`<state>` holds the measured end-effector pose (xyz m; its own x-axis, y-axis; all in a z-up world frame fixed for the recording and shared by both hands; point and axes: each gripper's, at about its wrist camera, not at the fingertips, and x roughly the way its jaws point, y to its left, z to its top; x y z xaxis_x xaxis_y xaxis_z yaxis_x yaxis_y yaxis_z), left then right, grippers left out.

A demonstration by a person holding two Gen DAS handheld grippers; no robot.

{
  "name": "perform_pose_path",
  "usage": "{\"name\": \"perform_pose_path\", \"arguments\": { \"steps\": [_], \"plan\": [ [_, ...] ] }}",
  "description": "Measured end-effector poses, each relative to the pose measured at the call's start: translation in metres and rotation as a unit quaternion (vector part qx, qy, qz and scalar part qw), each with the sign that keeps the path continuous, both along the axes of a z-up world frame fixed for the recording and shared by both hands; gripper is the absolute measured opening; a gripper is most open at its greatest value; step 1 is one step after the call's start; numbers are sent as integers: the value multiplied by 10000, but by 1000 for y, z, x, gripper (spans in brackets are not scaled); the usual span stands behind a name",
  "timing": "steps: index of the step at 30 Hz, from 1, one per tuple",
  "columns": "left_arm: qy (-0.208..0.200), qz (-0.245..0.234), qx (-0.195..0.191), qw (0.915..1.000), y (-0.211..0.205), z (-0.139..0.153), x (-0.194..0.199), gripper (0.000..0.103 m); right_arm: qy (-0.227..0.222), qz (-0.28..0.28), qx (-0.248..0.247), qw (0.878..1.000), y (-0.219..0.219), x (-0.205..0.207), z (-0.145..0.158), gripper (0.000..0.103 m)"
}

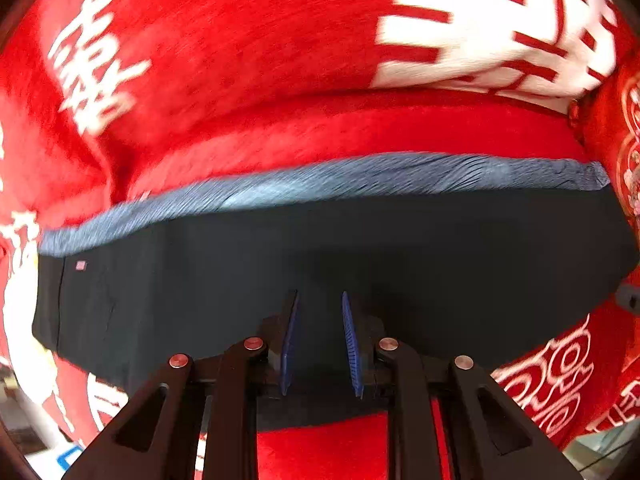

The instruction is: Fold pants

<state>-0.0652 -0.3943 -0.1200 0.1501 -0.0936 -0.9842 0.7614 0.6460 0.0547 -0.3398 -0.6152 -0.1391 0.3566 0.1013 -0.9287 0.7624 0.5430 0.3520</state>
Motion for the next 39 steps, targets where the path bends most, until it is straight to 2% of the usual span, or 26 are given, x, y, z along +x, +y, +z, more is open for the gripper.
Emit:
{"name": "perform_pose_path", "arguments": {
  "steps": [1, 2, 3, 4, 5, 7, 10, 16, 21, 25, 29, 34, 35, 36, 37, 38, 39],
  "plan": [
    [69, 71, -25, 9999, 9, 1, 6, 24, -141, -46, 230, 9996, 10, 3, -2, 51],
    [138, 151, -53, 9998, 20, 1, 13, 49, -239, -63, 391, 9989, 18, 4, -3, 53],
    [180, 238, -105, 9995, 31, 3, 21, 89, -350, -71, 570, 9977, 27, 9, -6, 57],
    [122, 337, -213, 9991, 44, 8, 28, 99, -478, -65, 751, 9960, 38, 15, -9, 60],
    [-5, 384, -328, 9987, 55, 14, 33, 101, -647, -39, 950, 9934, 53, 25, -11, 64],
    [-118, 335, -316, 9989, 73, 19, 44, 101, -806, 44, 1099, 9907, 76, 40, -10, 67],
    [-144, 345, -235, 9990, 97, 15, 62, 101, -1095, 178, 1363, 9844, 116, 76, -10, 68],
    [-193, 348, -78, 9992, 140, 7, 101, 101, -1471, 71, 1881, 9710, 182, 129, -23, 68],
    [-90, 416, -179, 9989, 162, 0, 128, 100, -1629, 25, 2180, 9623, 221, 162, -41, 66],
    [-22, 343, -197, 9992, 171, -7, 134, 101, -1599, -42, 2238, 9614, 233, 174, -48, 65],
    [24, 253, -292, 9993, 173, -11, 132, 101, -1697, -213, 2199, 9604, 234, 171, -47, 59],
    [67, 91, -384, 9992, 159, -23, 130, 100, -1813, -703, 2336, 9527, 226, 167, -56, 58],
    [87, 33, -366, 9993, 154, -26, 128, 100, -1811, -844, 2421, 9494, 224, 166, -61, 52],
    [95, -35, -342, 9994, 150, -29, 125, 100, -1768, -968, 2527, 9463, 222, 166, -68, 31],
    [81, -121, -306, 9994, 148, -31, 121, 100, -1657, -1035, 2568, 9465, 222, 166, -71, 15],
    [62, -217, -283, 9993, 147, -30, 116, 100, -1490, -1083, 2561, 9489, 220, 167, -73, 8],
    [25, -333, -291, 9990, 145, -27, 107, 100, -1536, -1072, 2533, 9491, 220, 167, -69, 8]
  ]
}}
